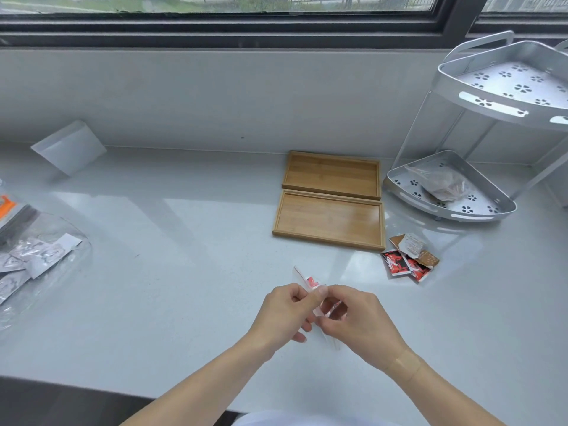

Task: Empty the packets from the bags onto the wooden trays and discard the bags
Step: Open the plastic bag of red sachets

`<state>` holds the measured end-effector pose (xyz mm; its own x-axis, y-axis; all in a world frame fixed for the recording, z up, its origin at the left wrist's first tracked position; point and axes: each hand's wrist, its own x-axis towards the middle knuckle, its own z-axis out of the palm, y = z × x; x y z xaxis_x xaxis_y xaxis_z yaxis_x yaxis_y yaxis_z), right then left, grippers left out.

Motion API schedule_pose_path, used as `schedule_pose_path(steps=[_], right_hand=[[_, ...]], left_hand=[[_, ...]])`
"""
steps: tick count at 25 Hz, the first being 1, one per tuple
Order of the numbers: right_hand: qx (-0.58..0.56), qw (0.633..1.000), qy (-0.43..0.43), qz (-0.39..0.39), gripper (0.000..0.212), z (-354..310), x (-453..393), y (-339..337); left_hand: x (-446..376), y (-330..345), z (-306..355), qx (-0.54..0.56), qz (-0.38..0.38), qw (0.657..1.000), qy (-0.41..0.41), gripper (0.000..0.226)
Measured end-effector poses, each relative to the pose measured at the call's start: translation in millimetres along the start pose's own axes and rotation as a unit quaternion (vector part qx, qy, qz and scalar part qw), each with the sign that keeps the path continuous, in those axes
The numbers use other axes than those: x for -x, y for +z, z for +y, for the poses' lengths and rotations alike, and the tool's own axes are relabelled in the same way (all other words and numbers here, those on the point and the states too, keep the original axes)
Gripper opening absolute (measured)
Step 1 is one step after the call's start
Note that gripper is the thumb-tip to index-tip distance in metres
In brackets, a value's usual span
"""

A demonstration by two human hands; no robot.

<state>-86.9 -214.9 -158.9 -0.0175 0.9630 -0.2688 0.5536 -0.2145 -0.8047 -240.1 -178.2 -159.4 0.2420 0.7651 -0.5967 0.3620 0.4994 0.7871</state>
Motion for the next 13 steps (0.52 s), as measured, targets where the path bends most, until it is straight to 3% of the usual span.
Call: schedule_pose_path(steps=[4,9,13], right_hand=[[0.031,0.999,0.003,0.007,0.029,1.9,4.2,0.3],[0.086,0.996,-0.013,0.005,0.034,0.8,6.9,5.0],[0.123,0.992,-0.006,0.039,0.027,-4.3,6.2,10.4]], left_hand=[[-1.9,-2.4,-1.2,-0.008,0.01,1.0,-0.014,0.022],[-3.9,-5.7,-4.4,0.016,0.034,0.999,-0.035,0.019],[-3.9,-4.4,-7.2,-0.018,0.041,0.999,0.005,0.021]])
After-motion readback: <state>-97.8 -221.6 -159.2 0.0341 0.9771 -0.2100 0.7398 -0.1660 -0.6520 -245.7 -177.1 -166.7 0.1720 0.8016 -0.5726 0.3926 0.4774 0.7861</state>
